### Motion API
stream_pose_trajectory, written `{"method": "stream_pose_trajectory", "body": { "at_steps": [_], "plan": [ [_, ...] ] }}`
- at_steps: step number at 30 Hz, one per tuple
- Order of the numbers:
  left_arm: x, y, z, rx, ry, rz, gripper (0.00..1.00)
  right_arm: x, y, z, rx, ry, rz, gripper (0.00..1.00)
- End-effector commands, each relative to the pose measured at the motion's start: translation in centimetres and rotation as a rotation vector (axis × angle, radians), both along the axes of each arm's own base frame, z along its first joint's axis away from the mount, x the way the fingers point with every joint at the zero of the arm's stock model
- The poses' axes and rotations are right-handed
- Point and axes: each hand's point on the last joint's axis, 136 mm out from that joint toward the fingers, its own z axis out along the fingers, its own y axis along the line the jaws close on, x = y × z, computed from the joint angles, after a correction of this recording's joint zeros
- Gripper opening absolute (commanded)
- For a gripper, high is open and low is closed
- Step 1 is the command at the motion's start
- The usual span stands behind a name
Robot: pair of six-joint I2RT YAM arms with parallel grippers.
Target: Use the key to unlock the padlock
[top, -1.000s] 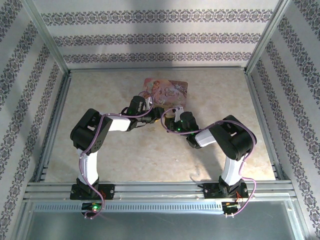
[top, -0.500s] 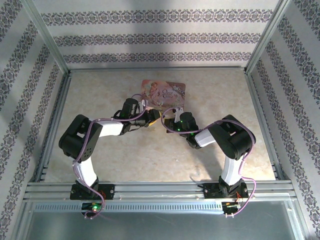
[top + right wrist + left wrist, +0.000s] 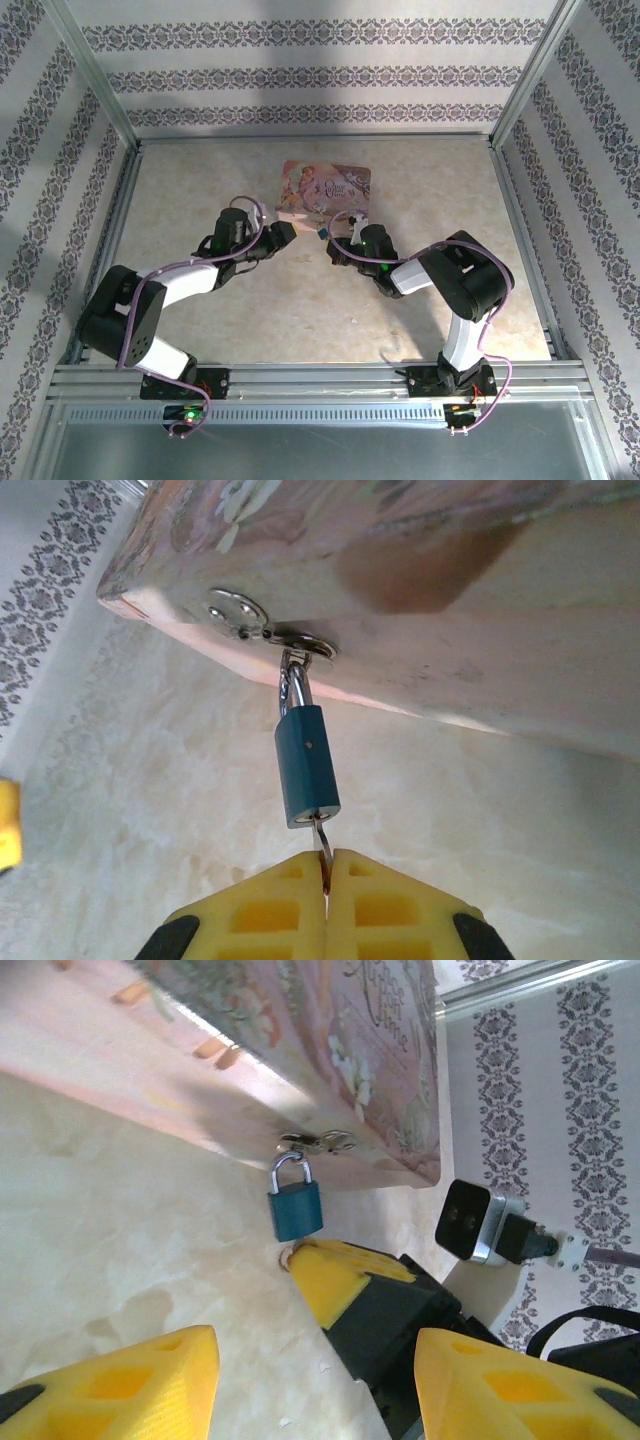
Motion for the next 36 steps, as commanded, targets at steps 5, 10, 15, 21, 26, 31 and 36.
{"method": "stream_pose_trajectory", "body": {
  "at_steps": [5, 10, 15, 21, 26, 31, 36],
  "plan": [
    [-0.2, 0.2, 1.1, -0.096, 0.001, 0.076, 0.54, -0.4, 1.2, 2.2, 0.147, 0.102, 0.002, 0.00],
    [0.0, -0.8, 0.8, -0.172, 0.033, 0.082, 0.54, -0.5, 1.4, 2.3, 0.192, 0.151, -0.019, 0.00],
    [0.6, -2.2, 0.3, -0.202, 0.046, 0.065, 0.54, -0.4, 1.4, 2.7, 0.219, 0.171, -0.038, 0.00],
    [2.1, -3.1, 0.4, -0.255, 0.020, 0.072, 0.53, -0.3, 1.5, 3.1, 0.248, 0.192, -0.050, 0.00],
    [2.8, -4.1, 0.0, -0.296, 0.030, 0.068, 0.53, -0.3, 1.6, 3.0, 0.258, 0.206, -0.052, 0.00],
    [2.9, -5.0, -0.9, -0.293, 0.054, 0.056, 0.53, -0.3, 1.6, 3.0, 0.260, 0.209, -0.055, 0.00],
    [3.1, -5.5, -1.4, -0.299, 0.072, 0.054, 0.52, -0.2, 1.6, 3.1, 0.260, 0.207, -0.055, 0.00]
  ]
}}
